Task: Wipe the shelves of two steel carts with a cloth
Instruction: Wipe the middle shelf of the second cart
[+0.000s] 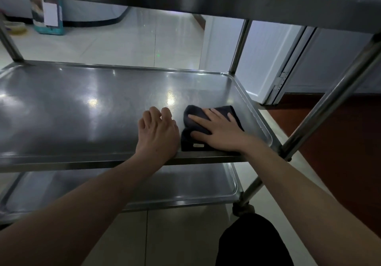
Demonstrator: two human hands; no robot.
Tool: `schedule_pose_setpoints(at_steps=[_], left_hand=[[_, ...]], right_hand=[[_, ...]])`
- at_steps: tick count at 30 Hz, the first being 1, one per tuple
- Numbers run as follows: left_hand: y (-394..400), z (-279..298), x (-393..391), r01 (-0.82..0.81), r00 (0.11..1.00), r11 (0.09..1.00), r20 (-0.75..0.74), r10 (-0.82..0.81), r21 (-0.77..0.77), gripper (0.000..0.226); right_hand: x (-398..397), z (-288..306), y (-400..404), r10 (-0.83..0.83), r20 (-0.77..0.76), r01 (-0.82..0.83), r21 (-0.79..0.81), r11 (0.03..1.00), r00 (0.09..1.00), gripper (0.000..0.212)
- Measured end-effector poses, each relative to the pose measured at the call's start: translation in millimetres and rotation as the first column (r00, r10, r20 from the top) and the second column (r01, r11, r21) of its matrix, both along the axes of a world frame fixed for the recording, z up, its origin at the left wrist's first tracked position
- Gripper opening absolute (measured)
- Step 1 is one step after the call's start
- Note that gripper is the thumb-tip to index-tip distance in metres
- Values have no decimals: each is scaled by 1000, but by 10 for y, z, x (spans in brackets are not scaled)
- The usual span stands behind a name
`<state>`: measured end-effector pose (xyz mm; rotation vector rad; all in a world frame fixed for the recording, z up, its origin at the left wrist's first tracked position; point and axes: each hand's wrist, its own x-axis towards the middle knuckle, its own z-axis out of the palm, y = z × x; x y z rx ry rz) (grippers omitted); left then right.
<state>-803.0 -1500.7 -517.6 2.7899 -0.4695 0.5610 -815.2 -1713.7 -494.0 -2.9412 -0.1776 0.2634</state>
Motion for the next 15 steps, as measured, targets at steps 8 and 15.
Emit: schedule_pose_setpoints(at_steps=[8,15], left_hand=[[13,17,7,31,999,999,-35,-31,-11,20],[-3,23,2,-14,1000,999,-19,13,-38,20]], right_hand=[[1173,39,-340,-114,38,115,-7,993,993,82],[909,37,-705,-218,68,220,-26,975,974,60]])
